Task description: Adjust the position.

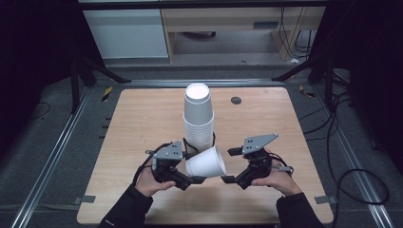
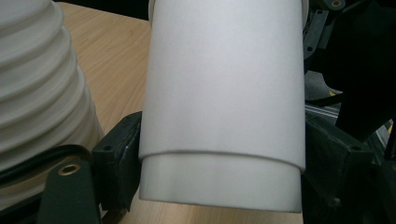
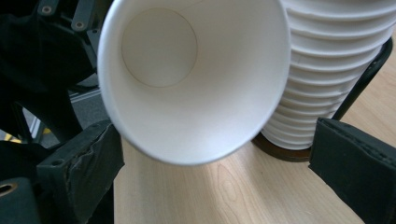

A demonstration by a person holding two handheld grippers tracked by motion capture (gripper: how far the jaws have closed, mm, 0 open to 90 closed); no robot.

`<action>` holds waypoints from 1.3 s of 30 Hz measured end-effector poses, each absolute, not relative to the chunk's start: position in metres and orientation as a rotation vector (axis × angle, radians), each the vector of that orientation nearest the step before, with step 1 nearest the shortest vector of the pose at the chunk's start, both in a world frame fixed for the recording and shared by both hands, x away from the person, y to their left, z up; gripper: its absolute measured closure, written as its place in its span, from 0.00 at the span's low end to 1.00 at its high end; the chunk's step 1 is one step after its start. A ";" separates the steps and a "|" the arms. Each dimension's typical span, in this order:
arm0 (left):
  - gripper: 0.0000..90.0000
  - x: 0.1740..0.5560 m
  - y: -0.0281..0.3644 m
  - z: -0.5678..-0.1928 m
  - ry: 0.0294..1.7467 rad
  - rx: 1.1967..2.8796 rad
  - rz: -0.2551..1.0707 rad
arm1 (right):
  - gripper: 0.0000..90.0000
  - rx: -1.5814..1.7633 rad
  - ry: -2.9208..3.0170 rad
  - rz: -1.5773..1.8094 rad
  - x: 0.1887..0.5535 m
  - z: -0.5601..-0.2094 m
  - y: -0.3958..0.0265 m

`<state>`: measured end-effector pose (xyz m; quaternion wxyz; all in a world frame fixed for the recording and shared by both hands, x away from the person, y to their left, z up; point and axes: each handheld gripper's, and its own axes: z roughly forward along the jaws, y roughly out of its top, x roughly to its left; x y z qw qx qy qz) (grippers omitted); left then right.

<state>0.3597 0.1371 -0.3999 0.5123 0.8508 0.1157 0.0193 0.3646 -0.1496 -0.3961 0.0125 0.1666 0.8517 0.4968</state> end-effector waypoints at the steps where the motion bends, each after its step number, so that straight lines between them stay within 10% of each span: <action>1: 0.24 0.359 0.136 -0.400 0.275 2.042 0.042 | 0.04 0.521 2.660 1.554 0.365 -0.397 -0.149; 39: 0.24 0.359 0.124 -0.409 0.232 2.017 0.005 | 0.11 0.488 2.711 1.672 0.367 -0.408 -0.139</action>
